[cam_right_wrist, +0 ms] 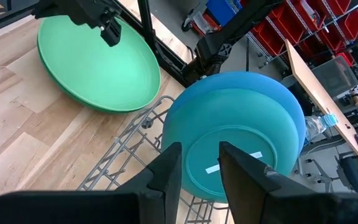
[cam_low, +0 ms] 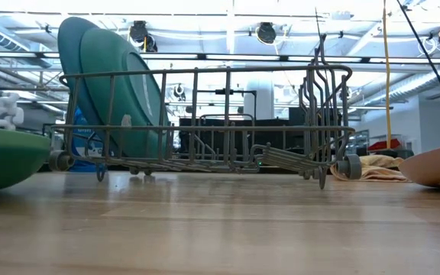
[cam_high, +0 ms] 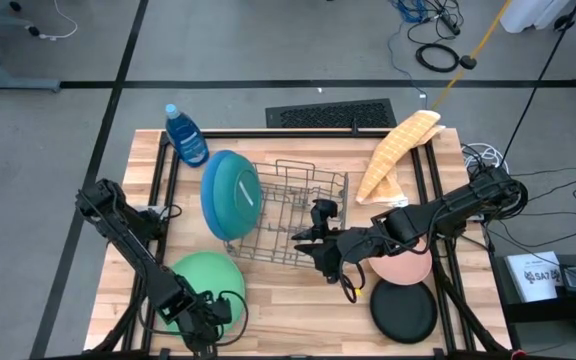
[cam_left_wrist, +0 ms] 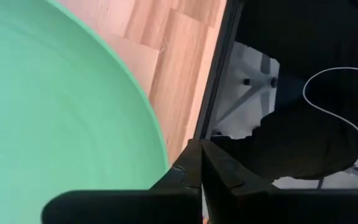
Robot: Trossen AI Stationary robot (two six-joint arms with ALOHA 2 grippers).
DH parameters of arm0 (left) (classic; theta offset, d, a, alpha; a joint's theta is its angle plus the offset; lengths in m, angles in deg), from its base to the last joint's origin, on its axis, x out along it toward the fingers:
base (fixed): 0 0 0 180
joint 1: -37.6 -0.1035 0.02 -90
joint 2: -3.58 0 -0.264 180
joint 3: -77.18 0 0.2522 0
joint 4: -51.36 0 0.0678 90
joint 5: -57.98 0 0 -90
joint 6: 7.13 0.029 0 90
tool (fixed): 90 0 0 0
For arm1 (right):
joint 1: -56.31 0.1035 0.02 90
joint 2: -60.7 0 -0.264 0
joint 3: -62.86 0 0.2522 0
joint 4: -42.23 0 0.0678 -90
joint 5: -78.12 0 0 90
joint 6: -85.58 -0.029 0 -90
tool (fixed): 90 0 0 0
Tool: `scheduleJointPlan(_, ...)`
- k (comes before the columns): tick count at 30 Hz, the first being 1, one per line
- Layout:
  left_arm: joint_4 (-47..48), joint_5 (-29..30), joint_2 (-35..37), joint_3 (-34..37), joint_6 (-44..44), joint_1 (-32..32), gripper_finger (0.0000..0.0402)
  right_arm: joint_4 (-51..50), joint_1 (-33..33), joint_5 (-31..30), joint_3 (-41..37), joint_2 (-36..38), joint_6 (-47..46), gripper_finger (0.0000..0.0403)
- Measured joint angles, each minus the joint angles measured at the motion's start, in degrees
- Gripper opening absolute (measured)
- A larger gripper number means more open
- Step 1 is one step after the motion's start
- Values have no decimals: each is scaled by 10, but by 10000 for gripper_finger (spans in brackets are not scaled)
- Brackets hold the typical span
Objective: Sort dishes
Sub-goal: Put the light green plate into the dish rack
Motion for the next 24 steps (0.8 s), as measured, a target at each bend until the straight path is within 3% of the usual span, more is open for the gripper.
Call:
scheduleJointPlan(4,2,4,-3,0,-3,7,20,0,0,0,0,0,-1,100)
scheduleJointPlan(14,-25,-18,-6,0,-18,17,126,-3,8,3,0,0,-2,100)
scheduleJointPlan(24,50,-14,-15,0,-38,17,151,-5,8,3,0,0,-3,100)
